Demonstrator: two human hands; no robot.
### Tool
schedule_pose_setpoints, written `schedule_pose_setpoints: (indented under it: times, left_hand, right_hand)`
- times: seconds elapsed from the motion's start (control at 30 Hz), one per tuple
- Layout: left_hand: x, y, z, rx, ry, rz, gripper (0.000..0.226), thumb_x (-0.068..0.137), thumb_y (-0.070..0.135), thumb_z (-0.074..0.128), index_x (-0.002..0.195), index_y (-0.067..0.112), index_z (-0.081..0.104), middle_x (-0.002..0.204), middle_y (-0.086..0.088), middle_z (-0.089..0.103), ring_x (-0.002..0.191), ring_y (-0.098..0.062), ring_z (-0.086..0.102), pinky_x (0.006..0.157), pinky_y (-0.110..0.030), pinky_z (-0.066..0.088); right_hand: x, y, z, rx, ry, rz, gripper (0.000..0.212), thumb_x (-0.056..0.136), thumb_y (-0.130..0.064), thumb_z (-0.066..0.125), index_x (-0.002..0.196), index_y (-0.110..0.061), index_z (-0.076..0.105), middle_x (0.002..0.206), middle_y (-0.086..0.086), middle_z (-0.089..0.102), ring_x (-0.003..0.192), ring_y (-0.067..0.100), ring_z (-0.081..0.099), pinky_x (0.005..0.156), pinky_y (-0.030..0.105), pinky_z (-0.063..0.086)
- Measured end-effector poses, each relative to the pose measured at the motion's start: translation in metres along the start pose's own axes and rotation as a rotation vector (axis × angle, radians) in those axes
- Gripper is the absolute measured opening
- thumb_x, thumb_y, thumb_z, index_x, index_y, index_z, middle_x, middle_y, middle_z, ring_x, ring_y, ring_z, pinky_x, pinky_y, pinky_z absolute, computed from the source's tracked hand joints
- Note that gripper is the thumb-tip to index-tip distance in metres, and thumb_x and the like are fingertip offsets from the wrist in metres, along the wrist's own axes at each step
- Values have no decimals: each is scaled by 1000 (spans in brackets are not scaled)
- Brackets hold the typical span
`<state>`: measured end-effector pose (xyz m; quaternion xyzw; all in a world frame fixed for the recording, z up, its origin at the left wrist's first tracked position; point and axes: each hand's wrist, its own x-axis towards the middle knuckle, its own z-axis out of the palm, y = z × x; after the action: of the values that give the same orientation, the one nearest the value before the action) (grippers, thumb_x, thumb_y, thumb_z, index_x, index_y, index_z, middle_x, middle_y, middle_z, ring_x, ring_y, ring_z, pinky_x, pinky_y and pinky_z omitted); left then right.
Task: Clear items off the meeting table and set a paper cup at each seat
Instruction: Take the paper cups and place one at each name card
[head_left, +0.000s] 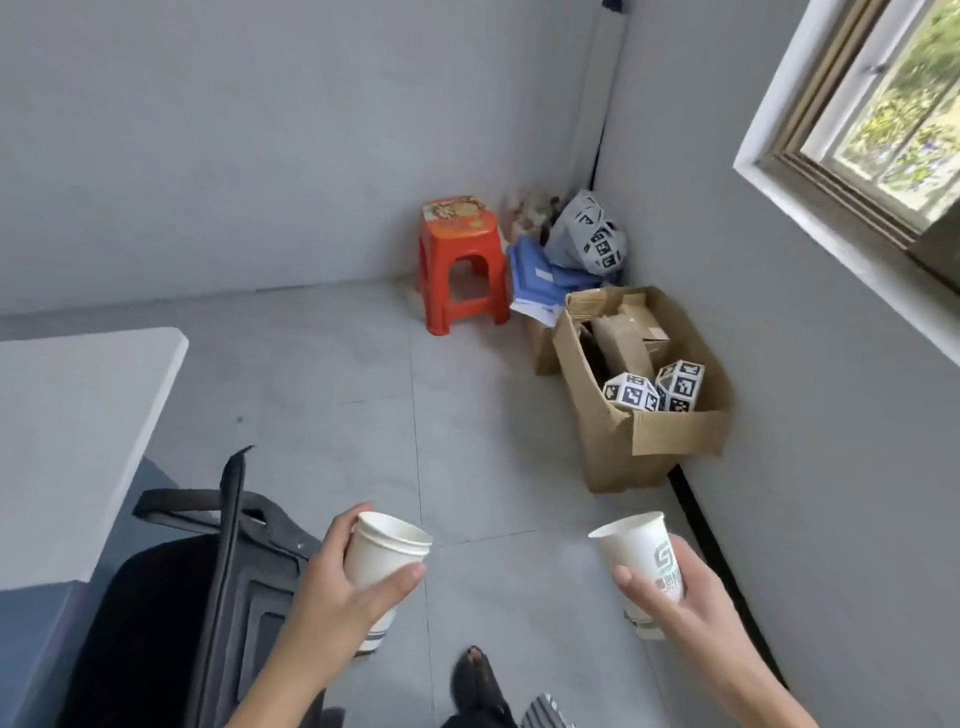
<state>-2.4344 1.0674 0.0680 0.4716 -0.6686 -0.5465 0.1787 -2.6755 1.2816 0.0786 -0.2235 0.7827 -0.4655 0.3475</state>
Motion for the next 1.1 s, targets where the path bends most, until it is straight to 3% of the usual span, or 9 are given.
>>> schedule_pose_setpoints:
  times: [0.17,0.43,0.53,0.6,0.7,0.8,0.93,1.0,1.1]
  left_hand:
    - [110,56,-22,17,36,49,71,45,59,77,109,54,47,105,16,64,87,7,61,69,-19,49]
    - [239,68,-55,-23,217,-60,68,45,58,78,107,57,49,99,21,66,86,-2,65,65,-20,53]
    - [282,65,-69,-64,327,-142,74,45,57,79,113,47,52,101,9,69,84,-7,68,68,-24,54]
    - [306,73,-80,-98,409,-172,77,44,55,80,116,45,53,102,11,70,85,-5,68,71,-24,53]
    - [339,87,-94,-148,533,-215,71,47,49,81,113,46,53,98,21,67,83,-4,68,63,-23,56]
    - [351,84,-105,-239,675,-314,68,51,41,83,112,45,55,97,11,67,82,-14,69,56,-22,58]
    - [356,64,-127,-263,849,-474,81,41,53,80,116,44,53,107,5,64,91,-14,66,70,-29,57]
    - [360,50,-147,-269,940,-499,86,37,57,78,118,41,52,108,5,64,92,-11,64,73,-26,53]
    - [372,39,-191,-294,1011,-522,79,49,44,87,119,34,52,98,3,69,82,-5,66,67,-21,50]
  right_hand:
    - [109,-59,19,-25,-80,-38,53,55,-59,74,96,-28,61,68,-13,63,58,1,57,53,22,53]
    - [304,-112,43,-136,-200,-84,54,58,-48,82,101,-24,60,73,0,63,58,4,60,50,19,51]
    - [394,-139,60,-190,-294,-84,46,67,-35,86,102,-22,60,78,5,65,60,8,61,50,20,51]
    - [445,-168,80,-226,-352,-97,51,60,-44,85,98,-21,60,78,5,67,60,8,62,49,19,51]
    - [515,-216,122,-305,-501,-127,60,48,-60,76,92,-22,60,74,1,66,60,11,62,53,27,54]
    - [566,-263,181,-388,-686,-203,57,49,-61,74,93,-28,60,72,2,65,60,11,61,59,37,57]
    - [601,-320,272,-411,-868,-296,59,52,-67,73,95,-30,61,70,-2,63,58,11,57,54,28,52]
    - [607,-341,320,-397,-949,-301,54,55,-65,71,94,-29,62,68,-6,61,57,9,55,51,22,49]
    - [603,-363,386,-386,-1049,-319,51,57,-63,69,95,-28,63,71,-6,62,59,7,57,52,20,48]
